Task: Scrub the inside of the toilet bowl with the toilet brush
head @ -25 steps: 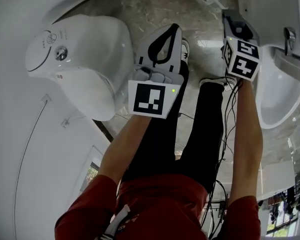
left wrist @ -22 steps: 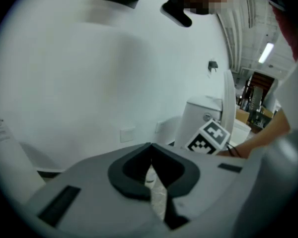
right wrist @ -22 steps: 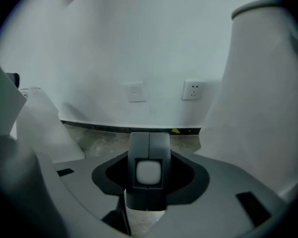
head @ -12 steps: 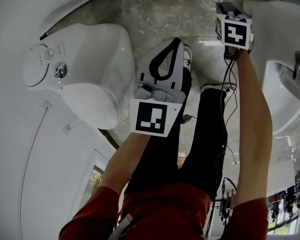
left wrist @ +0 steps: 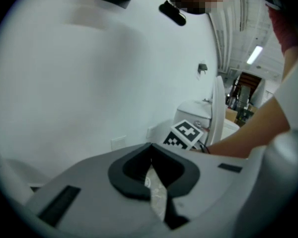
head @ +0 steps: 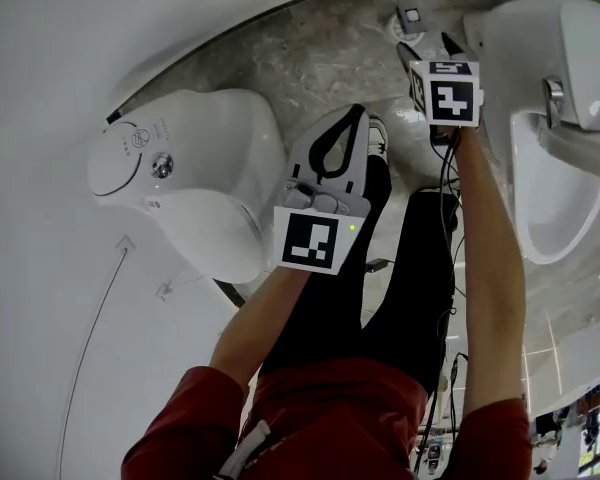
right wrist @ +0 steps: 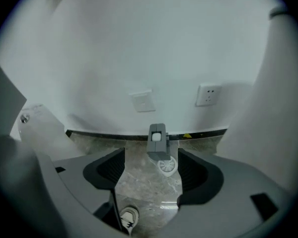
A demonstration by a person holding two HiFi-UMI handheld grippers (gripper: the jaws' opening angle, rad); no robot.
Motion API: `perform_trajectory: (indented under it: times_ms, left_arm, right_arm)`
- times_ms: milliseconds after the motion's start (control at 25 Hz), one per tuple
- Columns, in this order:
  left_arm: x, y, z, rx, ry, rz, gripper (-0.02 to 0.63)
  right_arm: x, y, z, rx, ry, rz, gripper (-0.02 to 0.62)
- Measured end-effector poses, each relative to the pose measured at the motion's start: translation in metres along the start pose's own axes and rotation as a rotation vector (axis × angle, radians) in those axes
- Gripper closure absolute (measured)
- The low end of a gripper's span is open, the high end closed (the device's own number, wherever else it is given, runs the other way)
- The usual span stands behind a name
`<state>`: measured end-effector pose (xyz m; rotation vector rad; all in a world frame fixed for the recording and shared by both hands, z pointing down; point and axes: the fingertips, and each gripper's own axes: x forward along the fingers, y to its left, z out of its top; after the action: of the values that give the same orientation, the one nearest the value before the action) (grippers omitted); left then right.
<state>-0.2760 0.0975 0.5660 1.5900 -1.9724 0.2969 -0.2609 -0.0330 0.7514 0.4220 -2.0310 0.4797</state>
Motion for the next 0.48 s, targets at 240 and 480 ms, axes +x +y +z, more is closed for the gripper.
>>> perform_trajectory:
  times_ms: [240, 480]
  left_arm:
    - [-0.032, -0.052, 0.082, 0.143, -0.085, -0.149, 0.606]
    - [-0.096, -0.168, 0.165, 0.275, -0.146, -0.322, 0.606]
  right_arm:
    - [-0.165, 0.017, -0.010, 0.249, -0.186, 0.023, 0.267]
    - [-0.397, 0.017, -0.053, 0.455, -0.438, -0.088, 0.266]
